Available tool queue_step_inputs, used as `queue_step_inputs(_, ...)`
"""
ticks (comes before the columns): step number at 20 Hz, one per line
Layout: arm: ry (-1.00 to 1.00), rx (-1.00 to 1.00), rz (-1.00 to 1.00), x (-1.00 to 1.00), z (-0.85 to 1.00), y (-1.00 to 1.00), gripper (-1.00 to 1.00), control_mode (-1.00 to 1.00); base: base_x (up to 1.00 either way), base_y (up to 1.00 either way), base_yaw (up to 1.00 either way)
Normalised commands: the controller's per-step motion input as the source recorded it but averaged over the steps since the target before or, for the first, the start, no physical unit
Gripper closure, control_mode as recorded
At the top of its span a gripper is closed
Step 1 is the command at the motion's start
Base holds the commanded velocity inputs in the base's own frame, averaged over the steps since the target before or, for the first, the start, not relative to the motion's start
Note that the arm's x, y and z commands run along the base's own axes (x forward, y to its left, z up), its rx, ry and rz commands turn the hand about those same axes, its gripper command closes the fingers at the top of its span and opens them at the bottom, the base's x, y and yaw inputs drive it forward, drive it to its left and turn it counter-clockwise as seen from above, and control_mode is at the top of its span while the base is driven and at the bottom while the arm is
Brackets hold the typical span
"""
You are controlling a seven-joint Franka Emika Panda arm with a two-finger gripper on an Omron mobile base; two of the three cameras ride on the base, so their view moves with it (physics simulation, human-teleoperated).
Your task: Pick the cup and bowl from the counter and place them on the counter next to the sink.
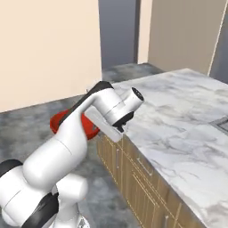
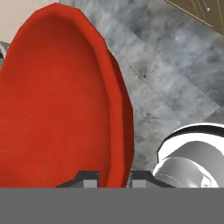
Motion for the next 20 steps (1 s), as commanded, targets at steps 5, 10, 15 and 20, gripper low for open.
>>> queue_step_inputs(5, 0.00, 0.00, 0.00, 0.00, 0.00, 0.00, 1.00, 1.00, 0.00, -0.02, 0.95)
queue_step_inputs(10, 0.00, 0.00, 0.00, 0.00, 0.00, 0.00, 1.00, 1.00, 0.00, -0.02, 0.95)
queue_step_inputs(15, 0.00, 0.00, 0.00, 0.00, 0.00, 0.00, 1.00, 1.00, 0.00, -0.05, 0.95)
queue_step_inputs(20, 0.00, 0.00, 0.00, 0.00, 0.00, 0.00, 1.00, 1.00, 0.00, -0.03, 0.95)
